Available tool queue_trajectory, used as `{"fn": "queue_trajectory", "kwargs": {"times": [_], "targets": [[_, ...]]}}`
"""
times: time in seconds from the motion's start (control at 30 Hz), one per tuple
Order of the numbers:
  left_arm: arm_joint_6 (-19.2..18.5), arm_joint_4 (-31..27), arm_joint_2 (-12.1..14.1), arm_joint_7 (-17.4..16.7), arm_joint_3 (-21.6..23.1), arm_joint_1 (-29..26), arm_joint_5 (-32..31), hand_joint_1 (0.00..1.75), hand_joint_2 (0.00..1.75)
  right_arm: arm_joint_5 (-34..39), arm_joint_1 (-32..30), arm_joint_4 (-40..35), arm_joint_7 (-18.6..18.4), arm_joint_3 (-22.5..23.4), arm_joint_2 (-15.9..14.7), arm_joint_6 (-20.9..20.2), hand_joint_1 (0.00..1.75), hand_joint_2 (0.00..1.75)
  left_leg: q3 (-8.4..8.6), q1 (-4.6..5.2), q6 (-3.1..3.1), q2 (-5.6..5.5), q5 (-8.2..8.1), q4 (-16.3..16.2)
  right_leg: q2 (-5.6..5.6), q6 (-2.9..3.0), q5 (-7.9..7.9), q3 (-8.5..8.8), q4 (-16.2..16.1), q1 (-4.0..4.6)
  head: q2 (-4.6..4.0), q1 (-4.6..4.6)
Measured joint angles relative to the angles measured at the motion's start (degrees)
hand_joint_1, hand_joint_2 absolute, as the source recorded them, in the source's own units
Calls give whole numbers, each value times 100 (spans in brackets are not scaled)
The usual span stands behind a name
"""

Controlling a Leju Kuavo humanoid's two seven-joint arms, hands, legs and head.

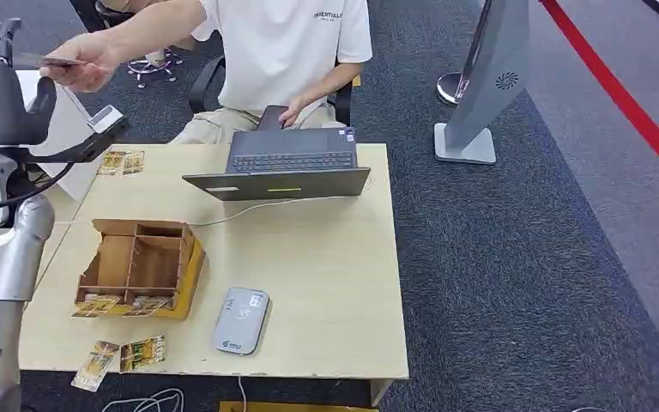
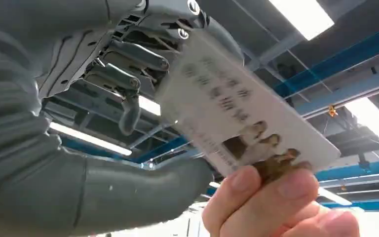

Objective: Pass the card to the sensor for recognition and then transmit it.

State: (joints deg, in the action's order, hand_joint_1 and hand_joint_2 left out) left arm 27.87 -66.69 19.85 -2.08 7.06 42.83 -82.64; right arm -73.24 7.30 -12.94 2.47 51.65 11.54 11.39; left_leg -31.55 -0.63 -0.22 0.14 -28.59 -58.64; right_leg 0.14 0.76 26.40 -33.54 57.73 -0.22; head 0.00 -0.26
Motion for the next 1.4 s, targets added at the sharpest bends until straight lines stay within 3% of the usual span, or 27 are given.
{"fn": "queue_trajectory", "kwargs": {"times": [0.33, 0.5, 0.67, 0.8, 0.97, 1.27, 1.4], "targets": [[-11, -291, -118, -7, 2, -342, 184, 0, 175, 68, -6, 0, -26, -2, 0, 31, 0, 175, -2, 0, 0, 2, 0, 0, 2, 0, 0, -1, 0, 0, 0, 0], [-18, -980, -173, 109, 0, -941, 562, 0, 175, 195, -41, 2, -2, 0, 0, 83, 0, 175, -4, 1, 2, 3, -3, 0, 4, 0, 1, -1, -1, -1, 0, -4], [0, -2277, -190, 184, 2, -2294, 583, 0, 175, 374, -132, 2, 61, 24, 0, 151, 0, 175, -4, 3, 11, 24, -19, 2, 24, -4, 8, -2, -2, -5, 0, 2], [495, -3614, -190, 158, 120, -4027, 31, 0, 175, 468, -258, 2, 81, 116, 0, 208, 0, 175, 10, 5, 13, 52, -46, 4, 53, -15, 27, -5, -4, -7, 0, -9], [796, -4295, -3, -48, 484, -5323, -225, 0, 175, 481, -294, 2, 98, 175, 0, 232, 0, 175, 4, 5, 18, 44, -53, 4, 43, -29, 38, -2, -6, -7, 0, 0], [1117, -4082, 507, -805, 1373, -6173, 173, 0, 175, 465, -305, 2, 136, 258, -2, 229, 0, 175, 2, 3, 19, 28, -51, 4, 27, -29, 37, 3, -6, -7, 0, 0], [1137, -3682, 546, -682, 1421, -6291, 413, 0, 175, 437, -309, 2, 136, 262, -4, 227, 0, 175, 3, 2, 19, 21, -49, 4, 19, -28, 37, 8, -5, -6, 0, -4]]}}
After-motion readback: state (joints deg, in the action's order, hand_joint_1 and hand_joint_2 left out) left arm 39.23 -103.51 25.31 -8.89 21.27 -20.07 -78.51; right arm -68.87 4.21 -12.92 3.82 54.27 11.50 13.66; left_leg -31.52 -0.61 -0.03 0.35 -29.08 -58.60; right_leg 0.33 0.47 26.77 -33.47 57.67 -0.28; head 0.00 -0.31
